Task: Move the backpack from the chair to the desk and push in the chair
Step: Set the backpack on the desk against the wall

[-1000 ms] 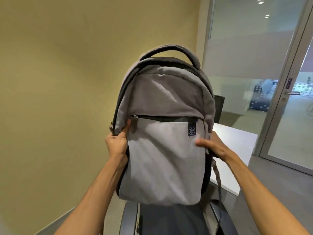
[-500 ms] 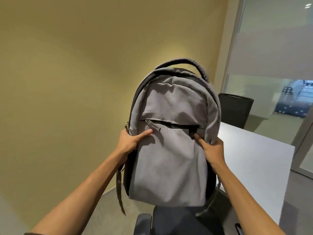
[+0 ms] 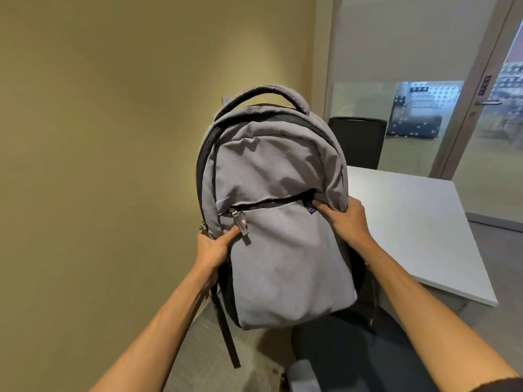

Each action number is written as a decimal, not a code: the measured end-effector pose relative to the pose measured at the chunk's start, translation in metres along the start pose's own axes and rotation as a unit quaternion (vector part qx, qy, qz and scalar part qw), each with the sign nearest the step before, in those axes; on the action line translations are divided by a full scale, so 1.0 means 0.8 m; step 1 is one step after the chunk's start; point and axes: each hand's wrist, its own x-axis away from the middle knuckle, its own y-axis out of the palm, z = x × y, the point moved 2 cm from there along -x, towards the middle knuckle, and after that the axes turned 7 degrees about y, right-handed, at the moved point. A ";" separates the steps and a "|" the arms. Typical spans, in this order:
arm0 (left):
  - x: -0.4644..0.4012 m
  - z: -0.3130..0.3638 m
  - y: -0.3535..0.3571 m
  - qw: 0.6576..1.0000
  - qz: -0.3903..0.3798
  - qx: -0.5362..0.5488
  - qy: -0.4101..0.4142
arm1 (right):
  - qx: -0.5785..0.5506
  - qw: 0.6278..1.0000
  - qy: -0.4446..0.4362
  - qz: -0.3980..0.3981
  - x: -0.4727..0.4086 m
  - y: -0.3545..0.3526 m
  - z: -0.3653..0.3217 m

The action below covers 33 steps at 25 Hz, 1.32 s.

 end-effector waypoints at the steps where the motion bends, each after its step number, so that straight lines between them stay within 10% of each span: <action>1: -0.016 -0.001 -0.016 1.000 -0.008 0.003 -0.005 | 0.013 1.000 -0.011 0.004 -0.003 0.018 -0.011; 14: -0.221 -0.048 -0.090 0.979 -0.156 -0.130 -0.027 | 0.092 0.995 -0.020 0.038 -0.145 0.184 -0.043; 33: -0.580 -0.298 -0.033 0.975 0.020 -0.109 -0.190 | 0.284 0.957 0.050 -0.040 -0.581 0.465 0.028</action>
